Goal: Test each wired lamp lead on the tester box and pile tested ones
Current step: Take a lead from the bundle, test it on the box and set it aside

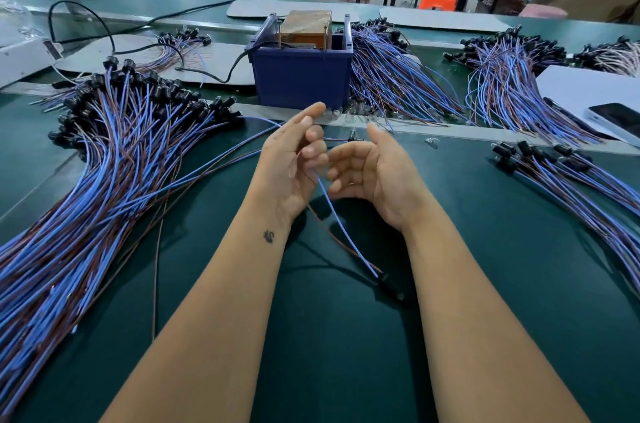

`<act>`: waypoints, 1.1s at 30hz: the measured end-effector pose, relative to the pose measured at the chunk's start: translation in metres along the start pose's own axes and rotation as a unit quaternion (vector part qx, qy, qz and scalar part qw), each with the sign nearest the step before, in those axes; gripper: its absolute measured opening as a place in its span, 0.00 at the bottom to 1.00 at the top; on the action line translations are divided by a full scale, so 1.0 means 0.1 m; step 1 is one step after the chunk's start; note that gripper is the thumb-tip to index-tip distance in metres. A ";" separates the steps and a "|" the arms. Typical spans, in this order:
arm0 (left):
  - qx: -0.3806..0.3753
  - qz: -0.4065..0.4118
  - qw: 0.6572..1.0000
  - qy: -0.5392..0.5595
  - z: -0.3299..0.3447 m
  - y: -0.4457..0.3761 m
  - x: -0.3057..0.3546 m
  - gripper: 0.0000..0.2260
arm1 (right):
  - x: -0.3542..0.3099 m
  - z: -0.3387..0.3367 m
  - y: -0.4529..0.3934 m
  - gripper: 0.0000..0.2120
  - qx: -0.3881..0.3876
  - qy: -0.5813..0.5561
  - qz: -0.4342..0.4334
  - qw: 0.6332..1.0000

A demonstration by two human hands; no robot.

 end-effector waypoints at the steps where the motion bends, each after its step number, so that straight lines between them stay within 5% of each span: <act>1: -0.022 -0.017 0.999 -0.024 0.03 0.02 -0.03 0.10 | 0.01 0.01 -0.02 0.32 0.005 0.015 0.001 1.000; 10: -0.123 -0.123 0.961 -0.213 0.11 0.17 -0.24 0.21 | -0.09 -0.02 0.03 0.12 0.053 -0.044 -0.092 0.993; 26: -0.227 -0.195 0.902 -0.312 0.10 0.27 -0.29 0.20 | -0.07 -0.03 0.03 0.15 0.000 -0.120 -0.076 0.990; 33: -0.161 -0.172 0.921 -0.311 0.01 0.18 -0.22 0.14 | -0.09 -0.08 0.00 0.14 0.064 -0.161 -0.110 0.979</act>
Point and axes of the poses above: each hand's wrist, its own y-axis away from the middle knuckle, its own z-axis out of the palm, x = y × z, the point moved 8 cm from there along -y, towards the middle knuckle, and after that the axes turned 15 degrees about z, right-handed, at the moved point
